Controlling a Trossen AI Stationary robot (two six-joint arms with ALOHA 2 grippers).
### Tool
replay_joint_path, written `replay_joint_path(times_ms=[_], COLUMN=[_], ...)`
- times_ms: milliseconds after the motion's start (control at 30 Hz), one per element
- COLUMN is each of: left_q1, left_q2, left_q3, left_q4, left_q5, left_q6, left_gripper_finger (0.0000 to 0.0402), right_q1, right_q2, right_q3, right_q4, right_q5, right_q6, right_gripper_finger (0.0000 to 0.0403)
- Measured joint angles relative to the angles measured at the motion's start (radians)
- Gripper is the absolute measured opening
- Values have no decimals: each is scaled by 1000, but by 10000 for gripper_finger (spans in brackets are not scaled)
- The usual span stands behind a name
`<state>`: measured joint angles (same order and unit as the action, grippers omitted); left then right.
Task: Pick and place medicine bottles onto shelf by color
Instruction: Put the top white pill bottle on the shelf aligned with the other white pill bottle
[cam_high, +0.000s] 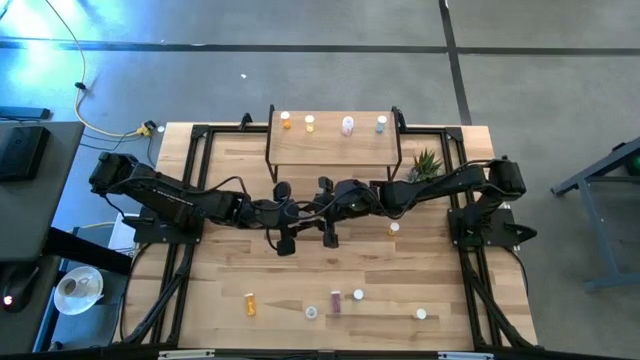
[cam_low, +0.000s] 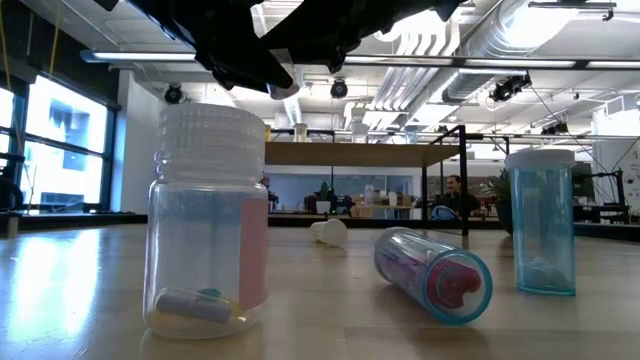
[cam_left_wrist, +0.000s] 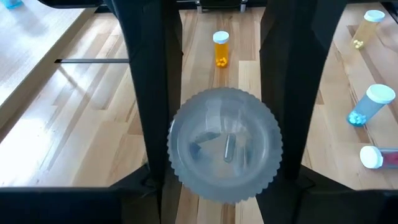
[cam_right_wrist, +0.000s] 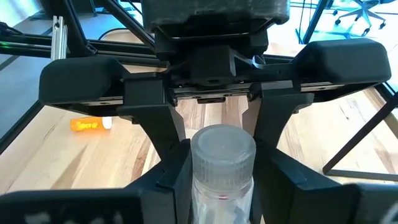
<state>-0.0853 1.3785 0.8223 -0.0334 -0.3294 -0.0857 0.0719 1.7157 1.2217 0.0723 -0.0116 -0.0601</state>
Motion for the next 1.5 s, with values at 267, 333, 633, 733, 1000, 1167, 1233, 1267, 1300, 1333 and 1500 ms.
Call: replay_joint_path(times_ms=[267,333,633,733,1000,1167,1233,1267,1300,1333,1500], left_q1=[0,0,0,-1,0,0,0,0,0,0,0], left_q2=[0,0,-11,-22,-22,-22,-22,-22,-22,-22,-21], left_q3=[0,0,0,0,0,0,0,0,0,0,0], left_q4=[4,5,0,-9,-30,-31,-31,-32,-34,-34,-37], left_q5=[0,-2,-8,-7,-7,-7,-7,-7,-7,-7,-12], left_q6=[-12,-13,34,36,37,37,37,37,37,37,37], left_gripper_finger=[185,195,212,211,213,213,213,213,213,213,213], right_q1=[0,0,0,0,-6,-35,-59,-71,-84,-98,-165], right_q2=[-3,-7,-117,-190,-340,-410,-436,-449,-459,-469,-493], right_q3=[0,0,0,0,0,-44,-112,-158,-206,-253,-454], right_q4=[-15,-18,-141,-195,-294,-329,-295,-255,-204,-138,185], right_q5=[15,27,144,217,291,381,387,386,387,387,386], right_q6=[-16,-19,-47,-54,-140,-138,-115,-101,-94,-86,-71], right_gripper_finger=[131,131,132,132,132,133,133,133,133,133,133])
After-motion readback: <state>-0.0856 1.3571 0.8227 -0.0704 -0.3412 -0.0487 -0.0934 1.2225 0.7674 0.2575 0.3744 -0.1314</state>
